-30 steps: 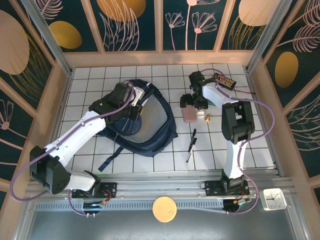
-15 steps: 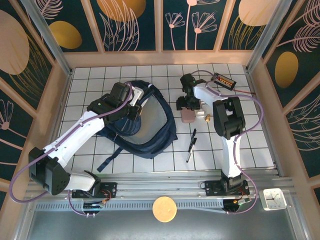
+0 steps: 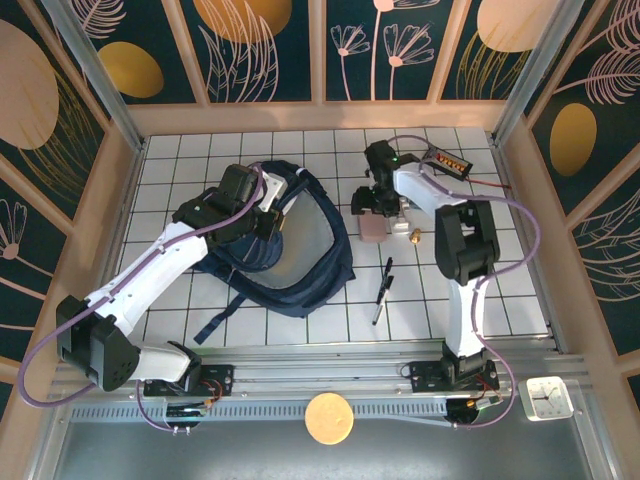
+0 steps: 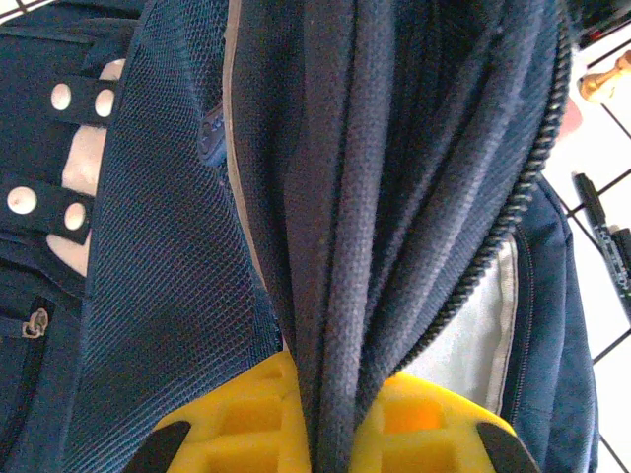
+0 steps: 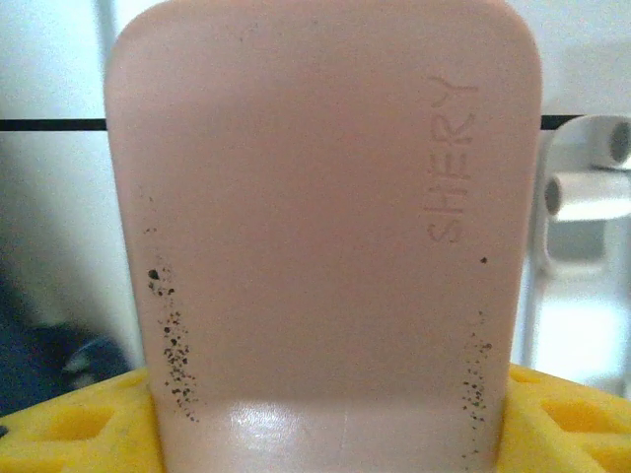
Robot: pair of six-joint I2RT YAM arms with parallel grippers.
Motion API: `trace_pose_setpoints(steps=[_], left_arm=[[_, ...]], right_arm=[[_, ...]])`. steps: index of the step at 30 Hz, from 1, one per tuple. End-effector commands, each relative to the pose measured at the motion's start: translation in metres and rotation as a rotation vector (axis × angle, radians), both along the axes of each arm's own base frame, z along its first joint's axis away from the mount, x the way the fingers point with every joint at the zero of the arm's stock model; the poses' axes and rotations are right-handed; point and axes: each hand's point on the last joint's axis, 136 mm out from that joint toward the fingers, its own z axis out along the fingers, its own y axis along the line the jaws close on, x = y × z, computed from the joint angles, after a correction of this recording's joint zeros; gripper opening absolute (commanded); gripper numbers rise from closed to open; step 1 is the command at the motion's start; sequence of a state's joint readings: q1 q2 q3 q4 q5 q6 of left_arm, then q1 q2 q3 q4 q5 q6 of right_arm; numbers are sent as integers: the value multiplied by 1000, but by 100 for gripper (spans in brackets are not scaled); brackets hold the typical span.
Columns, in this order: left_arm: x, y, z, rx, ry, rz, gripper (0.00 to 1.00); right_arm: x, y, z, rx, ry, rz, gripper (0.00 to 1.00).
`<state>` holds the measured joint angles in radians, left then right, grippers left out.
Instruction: Pack the student bag
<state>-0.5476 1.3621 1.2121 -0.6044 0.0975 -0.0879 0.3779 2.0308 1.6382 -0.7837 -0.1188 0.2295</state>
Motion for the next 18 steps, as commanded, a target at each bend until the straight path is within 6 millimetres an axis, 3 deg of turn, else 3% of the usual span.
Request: trace_pose_setpoints(steps=[1,5,8,13,18], left_arm=[[8,-19,44,-143,-109,-41,0],[8,-26,52,-189,-114,-52,0],[9,-32,59,-232,-113,-57,0],[9,-39,76,-310,-124,-52,0],[6,-36,88,-351,-139,-28,0]], right_arm=[[-18,14,87,217,-77,-19,64],[-49,50,130,449,-37,0,63],[-71,86,135,602,35,11,63],[-96,137,111,810,165,-46,62],[-107,174,78,814,216,-74,61]])
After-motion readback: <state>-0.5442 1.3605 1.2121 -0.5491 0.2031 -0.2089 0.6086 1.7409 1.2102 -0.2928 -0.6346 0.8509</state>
